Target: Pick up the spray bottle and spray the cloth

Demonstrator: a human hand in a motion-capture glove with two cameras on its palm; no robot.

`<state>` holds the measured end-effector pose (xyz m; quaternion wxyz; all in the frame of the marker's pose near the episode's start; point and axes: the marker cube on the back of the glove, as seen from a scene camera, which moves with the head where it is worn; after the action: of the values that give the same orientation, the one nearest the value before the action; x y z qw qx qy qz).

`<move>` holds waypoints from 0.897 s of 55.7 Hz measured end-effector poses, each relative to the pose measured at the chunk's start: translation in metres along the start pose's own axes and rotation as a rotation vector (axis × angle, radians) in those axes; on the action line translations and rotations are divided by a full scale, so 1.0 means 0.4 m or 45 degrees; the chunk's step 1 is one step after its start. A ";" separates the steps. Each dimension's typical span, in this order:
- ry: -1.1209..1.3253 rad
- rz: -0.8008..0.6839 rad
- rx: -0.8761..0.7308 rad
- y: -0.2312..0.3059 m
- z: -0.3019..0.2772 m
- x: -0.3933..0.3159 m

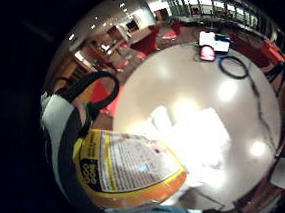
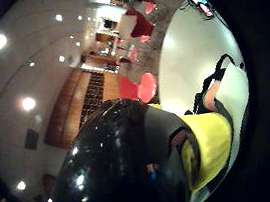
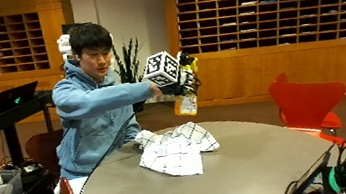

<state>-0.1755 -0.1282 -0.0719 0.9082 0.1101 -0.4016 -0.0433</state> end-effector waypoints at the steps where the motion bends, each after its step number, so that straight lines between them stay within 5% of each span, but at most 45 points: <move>1: -0.032 -0.003 0.021 -0.001 0.018 -0.006; 25: -0.386 0.149 0.381 -0.043 0.380 0.069; 50: -0.335 0.176 0.257 -0.042 0.506 0.146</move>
<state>-0.2853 -0.1880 0.0984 0.8330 0.1662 -0.5257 0.0456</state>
